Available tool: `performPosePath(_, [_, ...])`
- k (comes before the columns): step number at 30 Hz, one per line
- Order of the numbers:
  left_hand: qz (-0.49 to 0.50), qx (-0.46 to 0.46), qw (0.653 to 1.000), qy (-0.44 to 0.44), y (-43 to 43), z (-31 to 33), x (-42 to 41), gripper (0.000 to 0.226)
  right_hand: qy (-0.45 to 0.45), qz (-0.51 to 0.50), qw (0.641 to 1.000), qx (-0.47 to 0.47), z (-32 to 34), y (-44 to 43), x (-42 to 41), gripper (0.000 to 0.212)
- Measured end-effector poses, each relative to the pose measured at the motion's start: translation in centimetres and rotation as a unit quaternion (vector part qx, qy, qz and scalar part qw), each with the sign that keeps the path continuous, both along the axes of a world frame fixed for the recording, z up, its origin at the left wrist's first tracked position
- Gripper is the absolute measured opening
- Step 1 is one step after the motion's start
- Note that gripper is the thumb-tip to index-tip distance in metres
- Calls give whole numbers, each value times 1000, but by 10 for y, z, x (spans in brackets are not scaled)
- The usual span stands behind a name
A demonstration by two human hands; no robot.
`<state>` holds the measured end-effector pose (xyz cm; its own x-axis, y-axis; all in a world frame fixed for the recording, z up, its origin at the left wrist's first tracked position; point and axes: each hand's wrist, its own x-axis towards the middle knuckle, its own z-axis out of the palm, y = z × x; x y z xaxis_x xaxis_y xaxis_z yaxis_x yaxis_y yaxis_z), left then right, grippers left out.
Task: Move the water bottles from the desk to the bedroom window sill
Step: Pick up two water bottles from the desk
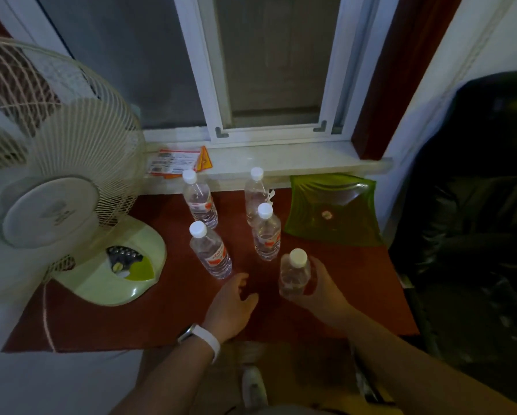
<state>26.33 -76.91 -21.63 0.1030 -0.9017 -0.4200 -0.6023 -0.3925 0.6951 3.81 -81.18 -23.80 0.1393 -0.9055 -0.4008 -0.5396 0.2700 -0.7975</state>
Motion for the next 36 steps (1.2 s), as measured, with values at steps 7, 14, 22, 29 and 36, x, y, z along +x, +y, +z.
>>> performPosePath(7, [30,17,998,48,-7,-22,33,41,-56,0,998,-14,-43,-8,11,93])
performPosePath(14, [185,29,982,29,-21,-27,64,42,-49,-1,999,2,-5,-16,36,79])
performPosePath(22, [239,-118,957,116,-47,-18,63,49,-74,59,995,16,15,-30,52,58])
performPosePath(29, [251,-114,953,129,-58,-23,65,55,-62,94,994,10,16,-32,52,58])
performPosePath(36, [243,-103,960,91,-47,-26,75,62,-55,121,991,-14,21,-27,50,61])
